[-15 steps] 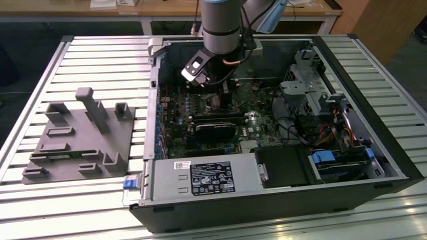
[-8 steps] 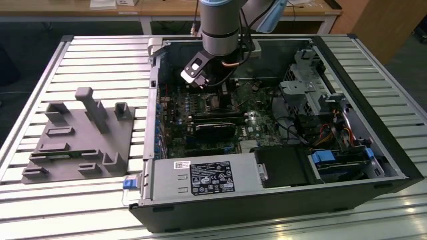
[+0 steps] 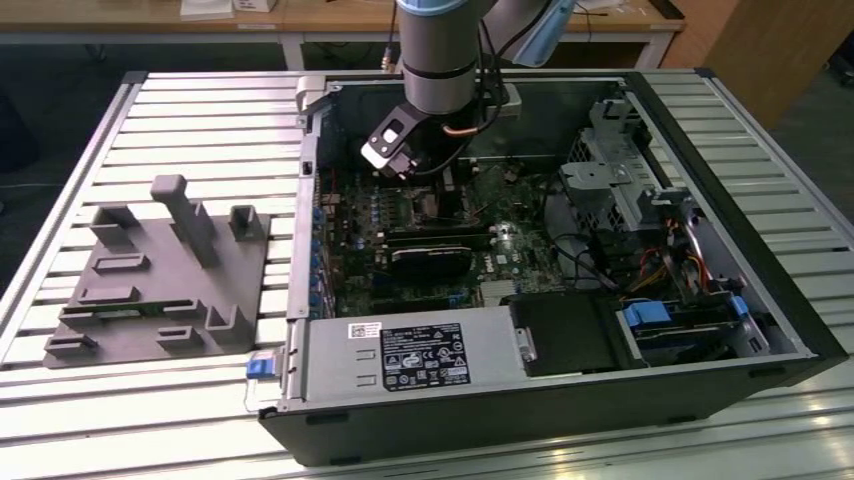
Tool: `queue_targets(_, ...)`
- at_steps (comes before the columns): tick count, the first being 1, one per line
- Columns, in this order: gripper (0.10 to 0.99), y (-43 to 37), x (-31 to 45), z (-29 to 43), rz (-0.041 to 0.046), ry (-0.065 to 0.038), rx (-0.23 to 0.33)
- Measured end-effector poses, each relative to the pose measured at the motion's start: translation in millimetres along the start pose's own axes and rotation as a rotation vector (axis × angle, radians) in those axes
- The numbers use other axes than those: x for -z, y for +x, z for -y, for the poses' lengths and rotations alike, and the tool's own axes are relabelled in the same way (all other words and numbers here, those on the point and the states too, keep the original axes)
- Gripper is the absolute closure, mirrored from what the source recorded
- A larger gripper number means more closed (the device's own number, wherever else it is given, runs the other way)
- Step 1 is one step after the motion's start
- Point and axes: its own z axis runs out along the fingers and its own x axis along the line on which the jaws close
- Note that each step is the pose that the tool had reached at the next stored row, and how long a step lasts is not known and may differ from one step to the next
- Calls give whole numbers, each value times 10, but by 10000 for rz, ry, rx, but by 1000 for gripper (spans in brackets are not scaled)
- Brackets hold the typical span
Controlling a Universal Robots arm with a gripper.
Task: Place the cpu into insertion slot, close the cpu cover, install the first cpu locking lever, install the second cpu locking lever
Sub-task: 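Place the cpu into insertion slot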
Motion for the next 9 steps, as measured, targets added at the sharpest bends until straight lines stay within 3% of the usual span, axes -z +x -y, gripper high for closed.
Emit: queue_targets(9, 549, 8, -1, 0, -2, -1, 4)
